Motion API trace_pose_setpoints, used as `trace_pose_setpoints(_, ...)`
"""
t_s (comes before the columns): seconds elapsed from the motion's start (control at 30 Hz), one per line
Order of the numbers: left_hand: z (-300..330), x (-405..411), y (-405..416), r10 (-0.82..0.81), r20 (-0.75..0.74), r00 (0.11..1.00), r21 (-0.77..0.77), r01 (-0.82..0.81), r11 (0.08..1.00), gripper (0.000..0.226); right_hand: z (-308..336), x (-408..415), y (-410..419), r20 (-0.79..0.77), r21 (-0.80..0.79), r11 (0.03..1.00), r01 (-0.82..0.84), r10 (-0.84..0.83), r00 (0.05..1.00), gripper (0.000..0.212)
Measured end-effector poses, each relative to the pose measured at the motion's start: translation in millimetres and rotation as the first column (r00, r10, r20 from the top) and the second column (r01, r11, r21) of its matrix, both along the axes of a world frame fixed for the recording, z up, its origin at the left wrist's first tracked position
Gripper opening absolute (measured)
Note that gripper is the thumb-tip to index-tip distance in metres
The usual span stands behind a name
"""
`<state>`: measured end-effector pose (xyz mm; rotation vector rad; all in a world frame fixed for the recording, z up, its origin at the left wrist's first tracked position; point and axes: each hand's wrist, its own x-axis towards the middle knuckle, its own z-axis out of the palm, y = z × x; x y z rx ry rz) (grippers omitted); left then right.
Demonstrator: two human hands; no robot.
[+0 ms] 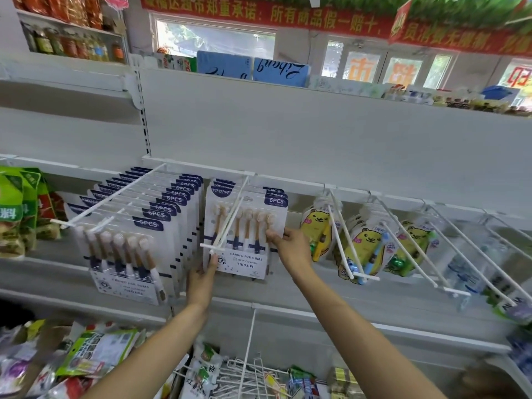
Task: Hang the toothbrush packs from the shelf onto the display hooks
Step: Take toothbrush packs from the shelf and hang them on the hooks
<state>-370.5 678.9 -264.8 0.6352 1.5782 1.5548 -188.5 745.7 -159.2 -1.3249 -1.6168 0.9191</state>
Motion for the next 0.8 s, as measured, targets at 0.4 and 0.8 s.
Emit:
trace_pose_setpoints(0.4,22,47,-52,-0.274,-0.844,0.461,0.010,0.524,0.852,0.042,-16,125,-71,0.601,0.260,0.945,-0.198,0.002,0.799,0.049)
trace_pose_setpoints(0.8,78,192,-53,0.019,-0.994,-0.109,-0.083,0.845,0.529,0.049,-16,312,-172,0.772,0.356,0.898,-0.260,-0.126,0.623,0.058)
